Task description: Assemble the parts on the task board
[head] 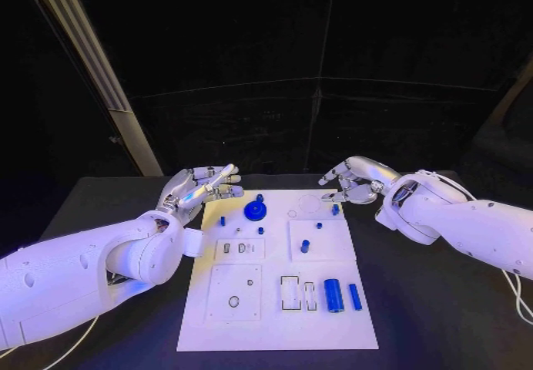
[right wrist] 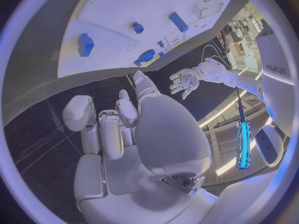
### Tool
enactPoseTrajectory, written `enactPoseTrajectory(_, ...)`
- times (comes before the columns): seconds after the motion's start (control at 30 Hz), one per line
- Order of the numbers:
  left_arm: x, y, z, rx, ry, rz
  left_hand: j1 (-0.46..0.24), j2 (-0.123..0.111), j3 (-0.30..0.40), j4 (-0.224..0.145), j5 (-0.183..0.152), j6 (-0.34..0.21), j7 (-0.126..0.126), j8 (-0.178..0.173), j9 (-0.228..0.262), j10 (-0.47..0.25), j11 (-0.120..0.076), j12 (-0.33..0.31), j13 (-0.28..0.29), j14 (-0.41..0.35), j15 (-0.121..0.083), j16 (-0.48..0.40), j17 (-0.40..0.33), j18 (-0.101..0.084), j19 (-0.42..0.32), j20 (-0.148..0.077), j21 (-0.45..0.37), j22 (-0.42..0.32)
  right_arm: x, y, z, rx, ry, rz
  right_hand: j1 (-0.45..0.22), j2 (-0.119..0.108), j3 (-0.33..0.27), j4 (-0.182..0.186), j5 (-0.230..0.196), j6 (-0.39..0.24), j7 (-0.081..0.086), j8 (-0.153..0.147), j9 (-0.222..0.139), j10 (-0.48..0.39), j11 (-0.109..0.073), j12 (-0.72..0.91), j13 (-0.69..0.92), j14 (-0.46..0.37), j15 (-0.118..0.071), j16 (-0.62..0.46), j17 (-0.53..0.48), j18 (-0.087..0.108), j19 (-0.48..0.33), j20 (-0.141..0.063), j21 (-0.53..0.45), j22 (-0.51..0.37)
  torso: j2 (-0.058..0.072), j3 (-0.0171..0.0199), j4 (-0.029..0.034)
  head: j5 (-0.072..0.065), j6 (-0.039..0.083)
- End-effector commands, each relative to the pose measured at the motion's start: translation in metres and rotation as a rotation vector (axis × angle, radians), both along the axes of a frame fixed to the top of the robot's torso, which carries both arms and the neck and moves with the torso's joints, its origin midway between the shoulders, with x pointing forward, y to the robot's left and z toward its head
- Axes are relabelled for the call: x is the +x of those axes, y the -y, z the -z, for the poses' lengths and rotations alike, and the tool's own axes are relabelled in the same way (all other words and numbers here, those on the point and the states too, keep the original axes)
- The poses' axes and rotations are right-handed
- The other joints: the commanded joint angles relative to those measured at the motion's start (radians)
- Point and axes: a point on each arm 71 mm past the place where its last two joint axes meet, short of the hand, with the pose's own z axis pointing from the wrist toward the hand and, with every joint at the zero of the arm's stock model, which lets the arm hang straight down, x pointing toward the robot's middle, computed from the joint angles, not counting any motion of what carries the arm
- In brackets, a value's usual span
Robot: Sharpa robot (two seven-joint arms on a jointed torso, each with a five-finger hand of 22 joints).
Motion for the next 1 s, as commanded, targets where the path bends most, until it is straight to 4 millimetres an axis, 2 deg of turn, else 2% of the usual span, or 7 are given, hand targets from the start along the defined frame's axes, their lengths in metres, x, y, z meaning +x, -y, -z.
enactPoseTrajectory(0.03,0.001,0.001,-0.001,-0.010,0.011,0.018,0.004,0.004,0.000,-0.007,0.000,0.009,0.013,0.001,0.001,0.011,-0.002,0.003,0.001,0.012,-0.002,0.000,0.002,0.008,0.010,-0.001,-0.004,-0.002,-0.002,0.010,-0.002,0.110,-0.047,-0.035,0.012,-0.002,-0.002,-0.007,-0.005,-0.001,0.001,0.004,0.000,-0.009,0.001,-0.007,-0.003,0.067,-0.001,-0.007,0.093,0.014,-0.008,-0.001,-0.005,-0.001,0.000,0.0023,-0.0018,-0.007,0.003)
enactPoseTrajectory(0.13,0.001,0.001,-0.001,-0.010,0.010,0.018,0.004,0.005,0.000,-0.008,0.000,0.013,0.012,0.001,0.001,0.016,-0.004,0.004,0.001,0.017,-0.004,0.001,0.003,0.008,0.015,-0.002,-0.003,-0.002,0.000,0.022,0.000,0.105,-0.057,-0.014,0.013,-0.003,-0.004,-0.009,-0.004,-0.006,0.002,0.002,-0.001,-0.011,0.002,-0.009,-0.005,0.067,-0.001,-0.006,0.095,0.014,-0.009,-0.001,-0.006,-0.003,0.001,0.0030,-0.0021,-0.010,0.001)
enactPoseTrajectory(0.17,0.002,0.001,-0.001,-0.009,0.010,0.018,0.004,0.005,0.000,-0.008,0.000,0.013,0.011,0.001,0.001,0.017,-0.004,0.004,0.001,0.018,-0.004,0.001,0.004,0.008,0.015,-0.003,-0.003,-0.002,0.000,0.025,0.000,0.102,-0.060,-0.008,0.013,-0.003,-0.005,-0.010,-0.004,-0.009,0.002,0.000,-0.002,-0.011,0.002,-0.011,-0.006,0.067,0.000,-0.006,0.095,0.014,-0.009,-0.001,-0.007,-0.004,0.002,0.0011,-0.0001,-0.015,0.000)
enactPoseTrajectory(0.27,0.002,0.002,0.000,-0.009,0.009,0.019,0.004,0.005,0.000,-0.008,-0.001,0.014,0.011,0.001,0.001,0.017,-0.004,0.004,0.001,0.019,-0.004,0.001,0.004,0.008,0.016,-0.003,-0.003,-0.002,0.002,0.032,0.004,0.082,-0.071,0.008,0.011,-0.004,-0.009,-0.010,-0.004,-0.018,0.005,-0.003,-0.003,-0.015,0.004,-0.017,-0.011,0.068,0.001,-0.005,0.098,0.015,-0.010,-0.001,-0.009,-0.007,0.001,-0.0006,0.0005,-0.020,0.000)
enactPoseTrajectory(0.43,0.003,0.003,0.000,-0.009,0.010,0.019,0.004,0.005,0.000,-0.009,0.000,0.014,0.011,0.001,0.001,0.018,-0.005,0.004,0.001,0.020,-0.005,0.001,0.004,0.008,0.017,-0.003,-0.003,-0.003,0.005,0.040,0.015,0.047,-0.094,0.034,0.003,-0.006,-0.020,-0.009,-0.004,-0.042,0.010,-0.006,-0.004,-0.024,0.009,-0.029,-0.021,0.069,0.005,-0.003,0.102,0.016,-0.016,0.002,-0.015,-0.018,0.002,-0.0014,0.0025,-0.024,-0.001)
enactPoseTrajectory(0.77,0.004,0.003,0.001,-0.009,0.009,0.018,0.004,0.005,0.000,-0.009,0.000,0.014,0.011,0.001,0.001,0.018,-0.005,0.004,0.001,0.020,-0.005,0.001,0.004,0.008,0.017,-0.003,-0.003,-0.003,0.010,0.043,0.032,0.007,-0.128,0.054,-0.005,-0.008,-0.034,-0.007,-0.006,-0.073,0.016,-0.007,-0.005,-0.032,0.015,-0.036,-0.028,0.070,0.010,-0.002,0.105,0.017,-0.017,0.006,-0.019,-0.024,0.001,-0.0041,0.0036,-0.026,-0.008)
enactPoseTrajectory(1.0,0.005,0.002,0.001,-0.007,0.009,0.015,0.004,0.005,0.000,-0.009,-0.001,0.015,0.011,0.001,0.001,0.018,-0.005,0.004,0.001,0.020,-0.005,0.001,0.004,0.008,0.017,-0.003,-0.003,-0.003,0.009,0.040,0.042,-0.009,-0.152,0.050,-0.010,-0.007,-0.038,-0.004,-0.009,-0.075,0.017,-0.005,-0.004,-0.031,0.016,-0.035,-0.027,0.070,0.011,-0.002,0.106,0.017,-0.017,0.007,-0.019,-0.023,0.001,-0.0035,0.0028,-0.025,-0.012)
